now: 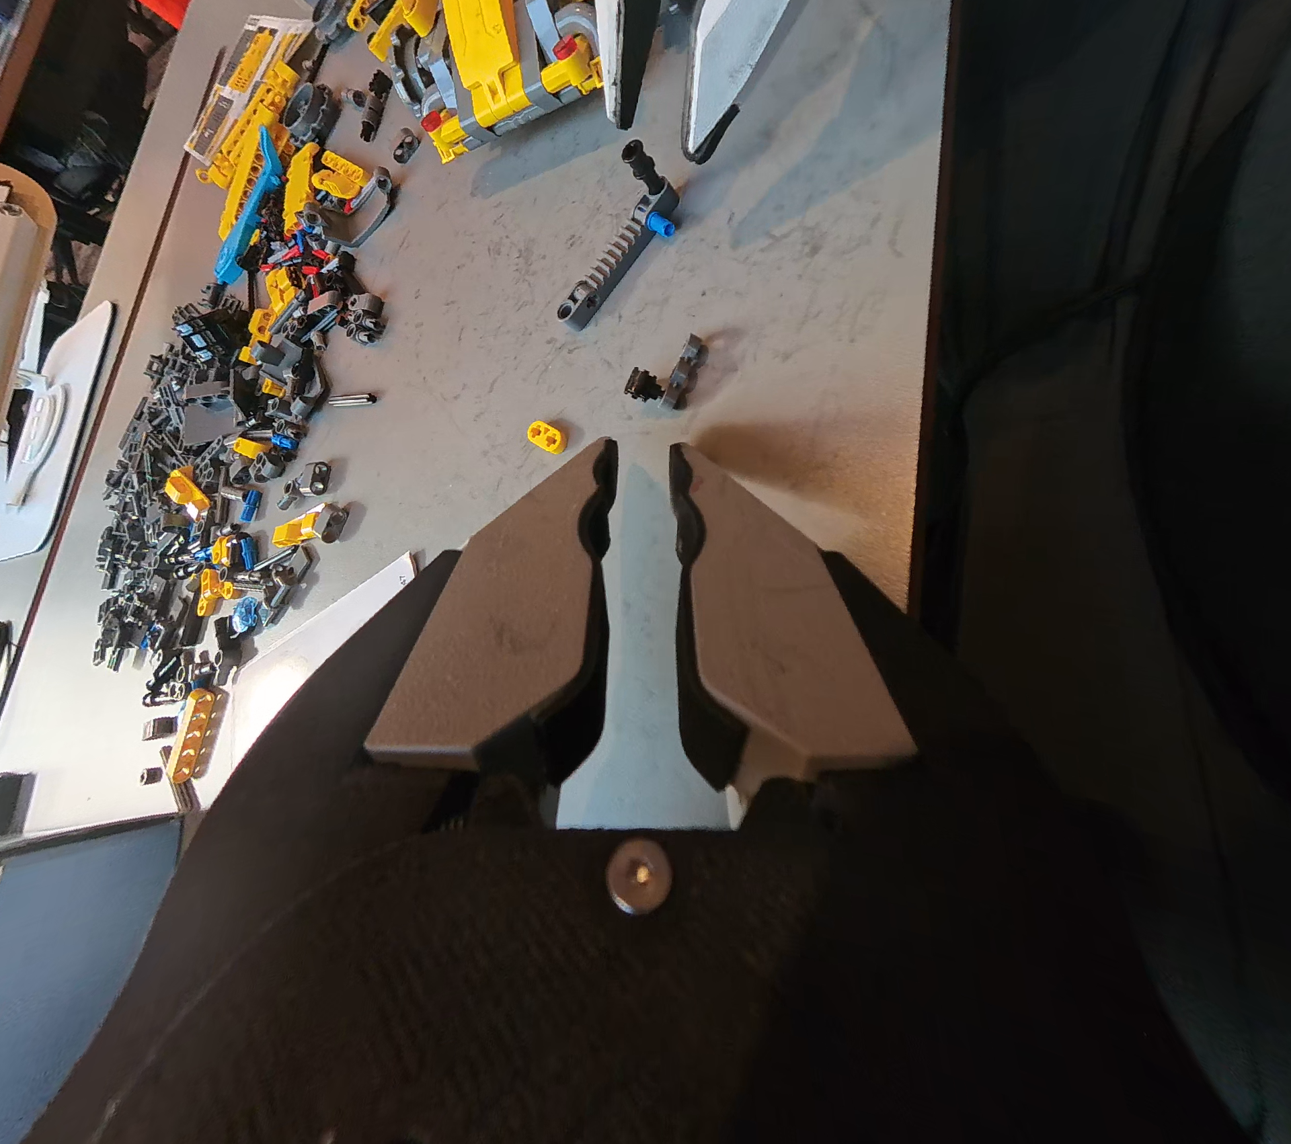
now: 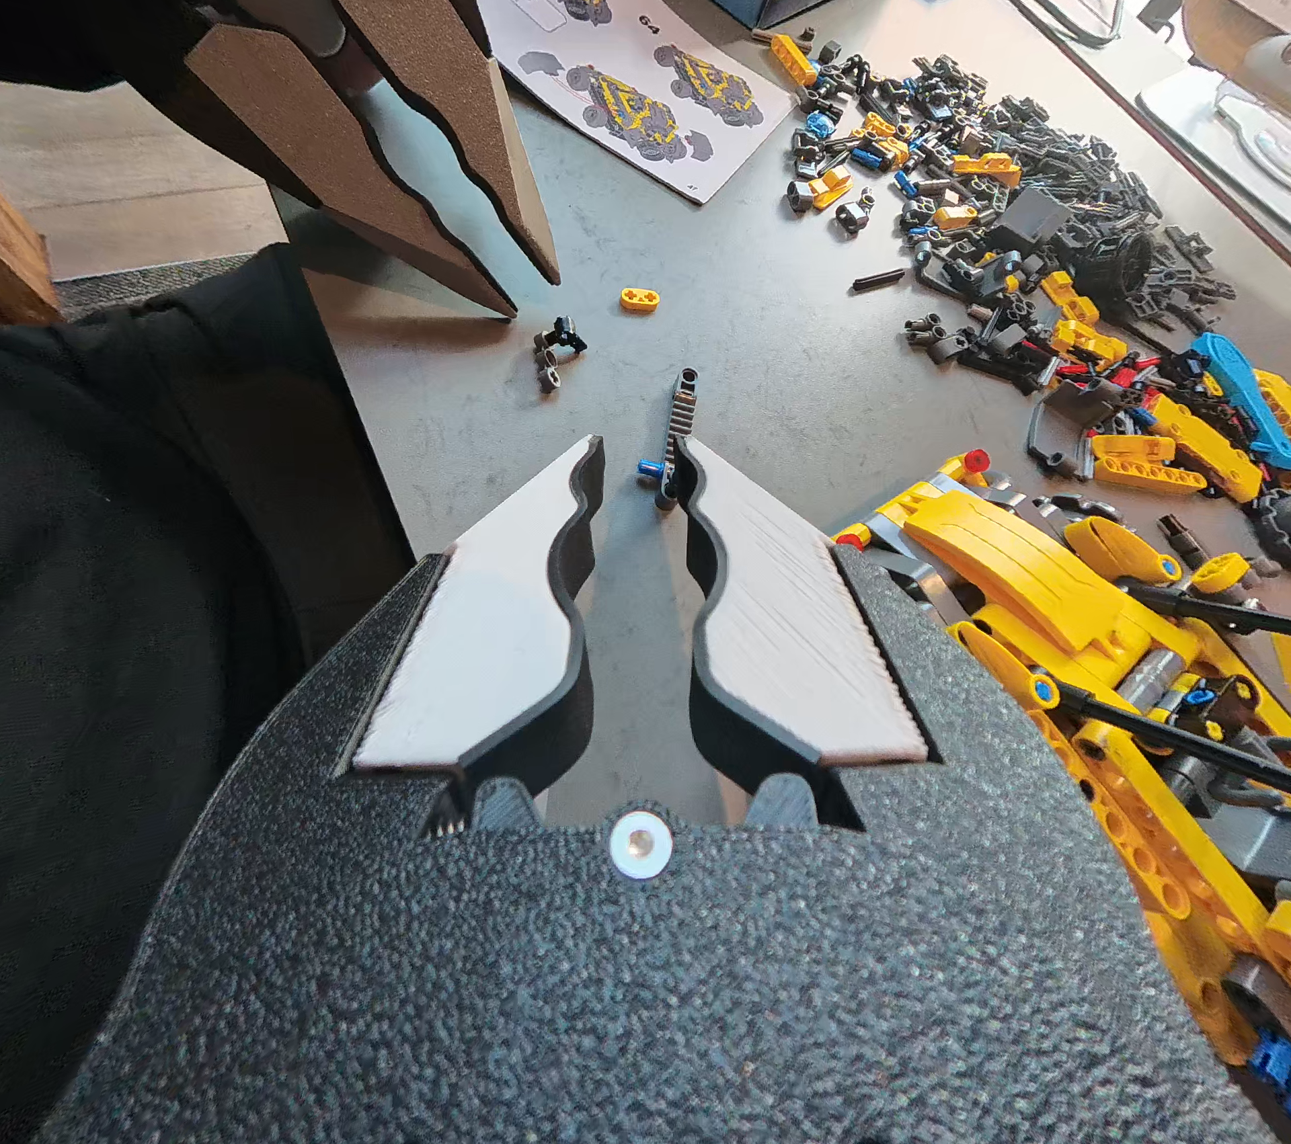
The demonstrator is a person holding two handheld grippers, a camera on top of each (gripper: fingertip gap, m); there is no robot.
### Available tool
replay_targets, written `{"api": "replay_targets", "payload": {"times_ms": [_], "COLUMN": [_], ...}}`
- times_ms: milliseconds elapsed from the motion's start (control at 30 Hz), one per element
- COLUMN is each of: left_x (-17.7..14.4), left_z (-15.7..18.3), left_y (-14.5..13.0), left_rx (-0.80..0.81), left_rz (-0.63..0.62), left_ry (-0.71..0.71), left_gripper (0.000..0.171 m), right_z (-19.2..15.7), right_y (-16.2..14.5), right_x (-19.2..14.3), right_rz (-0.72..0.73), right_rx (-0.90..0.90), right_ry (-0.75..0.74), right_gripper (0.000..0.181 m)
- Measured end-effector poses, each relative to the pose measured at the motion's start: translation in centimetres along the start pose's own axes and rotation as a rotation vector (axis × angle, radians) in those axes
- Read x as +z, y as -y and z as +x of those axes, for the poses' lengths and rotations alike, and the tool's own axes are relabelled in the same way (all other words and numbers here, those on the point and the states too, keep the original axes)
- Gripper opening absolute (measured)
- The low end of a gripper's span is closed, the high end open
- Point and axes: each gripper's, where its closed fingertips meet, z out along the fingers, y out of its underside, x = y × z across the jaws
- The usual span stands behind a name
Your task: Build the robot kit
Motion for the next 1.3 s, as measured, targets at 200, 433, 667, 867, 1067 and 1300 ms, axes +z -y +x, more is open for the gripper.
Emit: {"api": "replay_targets", "payload": {"times_ms": [200,433,667,867,1067,1300], "left_x": [0.0,0.0,0.0,0.0,0.0,0.1], "left_z": [0.0,-0.1,0.0,0.0,0.0,-0.2], "left_y": [0.0,0.0,0.0,0.0,0.0,-0.1], "left_rx": [-0.001,-0.005,0.006,0.009,0.008,-0.011], "left_rz": [-0.001,-0.002,0.002,0.002,0.001,-0.010], "left_ry": [-0.002,0.002,0.006,0.006,0.006,0.011], "left_gripper": [0.012,0.013,0.012,0.012,0.012,0.012], "right_z": [-0.9,-2.8,-3.4,-3.3,-3.5,-4.0], "right_y": [0.5,1.4,1.5,1.0,0.2,0.3], "right_x": [0.4,1.7,3.3,4.0,4.6,4.6], "right_rz": [0.011,0.001,-0.059,-0.113,-0.184,-0.180], "right_rx": [-0.014,-0.055,-0.004,0.052,0.067,0.054], "right_ry": [0.024,0.077,0.129,0.154,0.182,0.213], "right_gripper": [0.020,0.021,0.026,0.027,0.024,0.006]}}
